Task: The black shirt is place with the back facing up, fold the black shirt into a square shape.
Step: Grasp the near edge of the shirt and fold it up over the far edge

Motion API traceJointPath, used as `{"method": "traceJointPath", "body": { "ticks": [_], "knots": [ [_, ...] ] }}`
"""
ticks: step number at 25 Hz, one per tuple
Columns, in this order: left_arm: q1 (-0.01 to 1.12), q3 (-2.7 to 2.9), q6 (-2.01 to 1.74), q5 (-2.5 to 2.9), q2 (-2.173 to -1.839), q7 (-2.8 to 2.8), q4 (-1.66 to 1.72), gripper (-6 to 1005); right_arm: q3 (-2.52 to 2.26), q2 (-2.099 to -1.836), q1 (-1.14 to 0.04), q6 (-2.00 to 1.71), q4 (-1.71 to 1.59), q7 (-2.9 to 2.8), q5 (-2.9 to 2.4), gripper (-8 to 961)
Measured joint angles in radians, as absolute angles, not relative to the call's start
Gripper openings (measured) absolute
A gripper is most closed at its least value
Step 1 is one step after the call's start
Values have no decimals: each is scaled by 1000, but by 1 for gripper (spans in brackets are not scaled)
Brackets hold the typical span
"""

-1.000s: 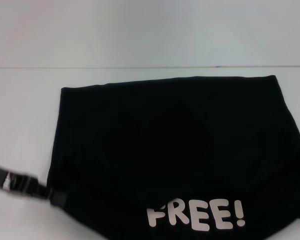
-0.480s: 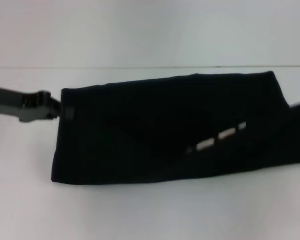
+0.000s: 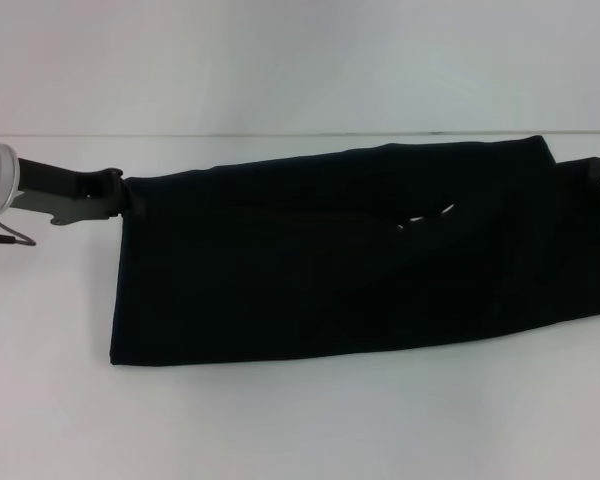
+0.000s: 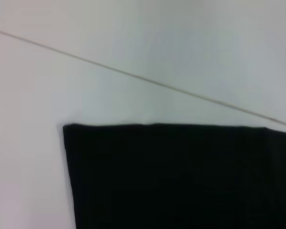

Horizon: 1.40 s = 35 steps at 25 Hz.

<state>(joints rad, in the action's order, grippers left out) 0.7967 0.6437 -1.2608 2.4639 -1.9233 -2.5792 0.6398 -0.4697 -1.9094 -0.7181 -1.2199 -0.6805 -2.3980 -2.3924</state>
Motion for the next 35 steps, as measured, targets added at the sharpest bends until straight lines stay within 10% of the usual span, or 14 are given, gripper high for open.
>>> {"method": "traceJointPath", "body": {
  "ticks": [11,35],
  "knots": [
    [817,644,-1198,2430,-1925,-2603,701,4,-466,-1890,-703,-1233,-740,-2414,-2260,40],
    [887,723,-779,2486,-1956,-2670,549,5,-688,-1951,-815,-607,-528,-2413,-2253,40]
  ]
}}
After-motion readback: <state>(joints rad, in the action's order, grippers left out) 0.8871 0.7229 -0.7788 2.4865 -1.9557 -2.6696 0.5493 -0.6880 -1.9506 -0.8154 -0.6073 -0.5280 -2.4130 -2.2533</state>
